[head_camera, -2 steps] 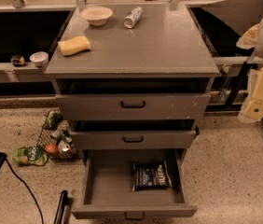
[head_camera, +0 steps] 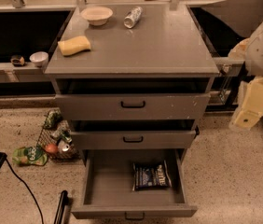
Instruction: Pick blue chip bag from bottom drawer and place on counter
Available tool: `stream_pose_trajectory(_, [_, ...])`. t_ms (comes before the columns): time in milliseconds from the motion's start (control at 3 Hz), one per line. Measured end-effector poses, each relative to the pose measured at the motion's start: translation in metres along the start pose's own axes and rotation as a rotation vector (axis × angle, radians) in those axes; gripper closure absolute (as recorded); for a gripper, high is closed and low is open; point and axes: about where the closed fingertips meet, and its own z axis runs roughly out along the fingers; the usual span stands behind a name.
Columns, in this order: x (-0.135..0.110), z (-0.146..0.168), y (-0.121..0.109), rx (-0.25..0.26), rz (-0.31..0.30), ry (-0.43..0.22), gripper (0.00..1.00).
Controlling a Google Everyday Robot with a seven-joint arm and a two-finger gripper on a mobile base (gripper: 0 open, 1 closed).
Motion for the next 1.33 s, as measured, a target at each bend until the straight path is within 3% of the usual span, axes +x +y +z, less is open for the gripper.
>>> stream_pose_trajectory(667, [-0.014, 0.109, 0.039, -0.078, -0.056, -0.167, 0.0])
stream_pose_trajectory(1333, [-0.034, 0.19, 0.073, -0.148, -0.02, -0.351, 0.0])
